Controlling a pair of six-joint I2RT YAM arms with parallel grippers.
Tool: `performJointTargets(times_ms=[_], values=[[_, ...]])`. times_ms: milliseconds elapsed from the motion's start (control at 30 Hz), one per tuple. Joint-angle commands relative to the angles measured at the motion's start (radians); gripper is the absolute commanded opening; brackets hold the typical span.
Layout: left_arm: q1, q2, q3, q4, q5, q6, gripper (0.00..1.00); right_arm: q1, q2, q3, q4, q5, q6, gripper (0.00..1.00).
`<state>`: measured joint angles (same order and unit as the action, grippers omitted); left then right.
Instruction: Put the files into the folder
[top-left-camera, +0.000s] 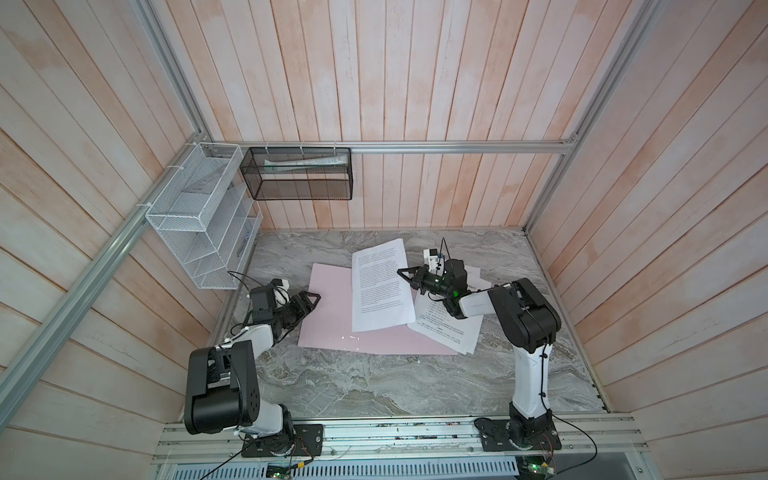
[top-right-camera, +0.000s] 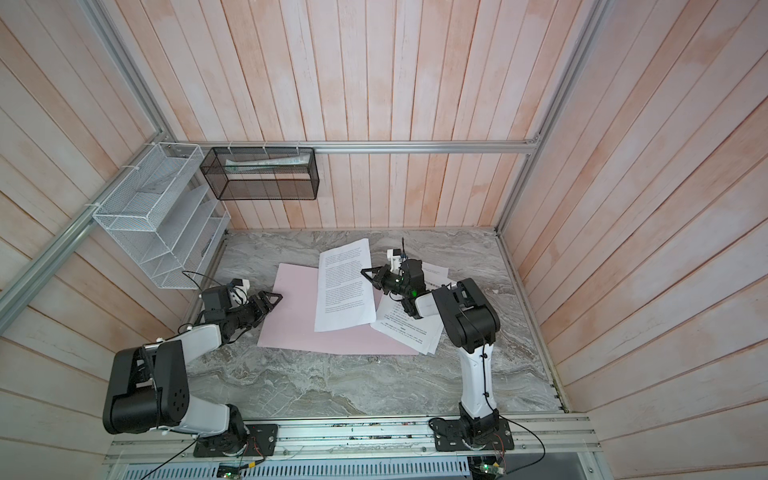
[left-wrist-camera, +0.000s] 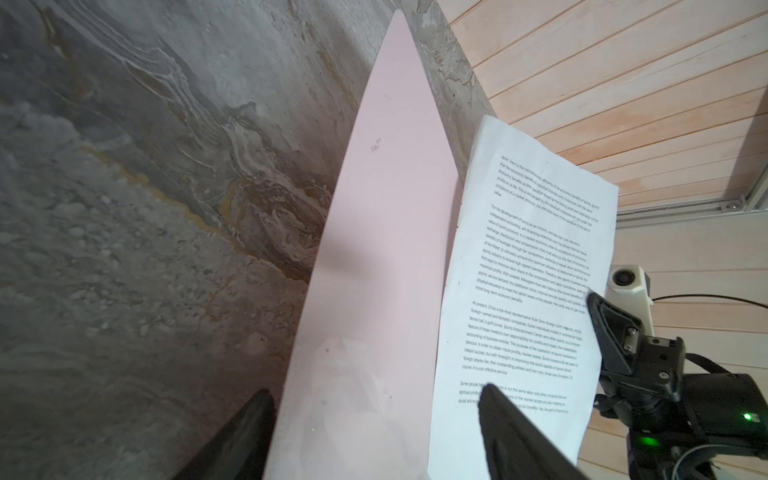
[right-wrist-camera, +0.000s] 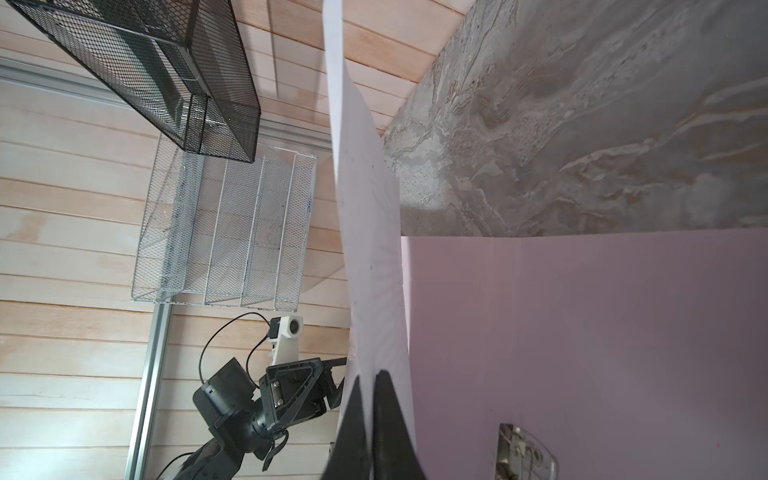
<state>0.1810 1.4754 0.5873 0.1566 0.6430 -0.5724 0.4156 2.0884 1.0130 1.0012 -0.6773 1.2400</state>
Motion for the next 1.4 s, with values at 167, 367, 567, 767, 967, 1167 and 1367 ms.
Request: performJointTargets(times_ms=[167, 367, 567, 767, 967, 1167, 1367], values=[[0.003, 0.02, -0.021, 0.066, 0.017, -0.015, 0.79, -0.01, -0.005, -0.013, 0.037, 0.028, -0.023, 0.0], [0.001, 0.019, -0.032, 0.072, 0.017, -0.014, 0.79, -0.002, 0.021, -0.007, 0.066, 0.038, -0.017, 0.0], [-0.005, 0.021, -0.035, 0.076, 0.021, -0.017, 0.79, 0.041, 0.043, -0.015, 0.101, 0.117, -0.002, 0.0], [-0.009, 0.019, -0.037, 0.074, 0.023, -0.017, 0.79, 0.091, 0.066, -0.004, 0.121, 0.187, -0.007, 0.0], [-0.011, 0.012, -0.045, 0.086, 0.032, -0.03, 0.79, 0.134, 0.051, -0.046, 0.148, 0.322, 0.011, 0.0], [-0.014, -0.002, -0.053, 0.084, 0.024, -0.035, 0.81, 0.164, 0.083, -0.025, 0.192, 0.331, 0.023, 0.0], [-0.014, 0.0, -0.055, 0.094, 0.032, -0.043, 0.82, 0.181, 0.11, -0.031, 0.234, 0.334, 0.051, 0.0]])
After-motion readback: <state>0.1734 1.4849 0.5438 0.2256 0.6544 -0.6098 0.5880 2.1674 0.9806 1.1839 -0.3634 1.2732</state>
